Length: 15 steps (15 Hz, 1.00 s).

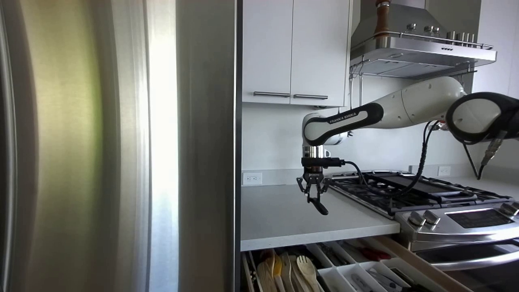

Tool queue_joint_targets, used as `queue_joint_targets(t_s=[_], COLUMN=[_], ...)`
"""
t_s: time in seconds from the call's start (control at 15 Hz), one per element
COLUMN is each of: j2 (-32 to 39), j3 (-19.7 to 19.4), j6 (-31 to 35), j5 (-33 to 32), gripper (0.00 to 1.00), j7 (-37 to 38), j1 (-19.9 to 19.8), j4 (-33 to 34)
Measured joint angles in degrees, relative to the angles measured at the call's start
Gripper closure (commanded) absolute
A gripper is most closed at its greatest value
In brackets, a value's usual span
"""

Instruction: Remove a black cream spreader from the drawer and put it on the counter

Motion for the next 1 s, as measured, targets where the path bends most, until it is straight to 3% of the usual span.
queue_joint_targets(t_s=[0.33, 0.93, 1.0], j2=[4.8, 10.6, 10.9], j3=[-2.4, -3.1, -3.1], j6=[-1.7, -1.7, -1.7], j5=[0.1, 0.5, 0.6], gripper=[0.86, 0.86, 0.81], j7=[2.1, 3.3, 3.3], j1=[-0.2, -0.6, -0.7], j4=[6.8, 8.8, 8.9])
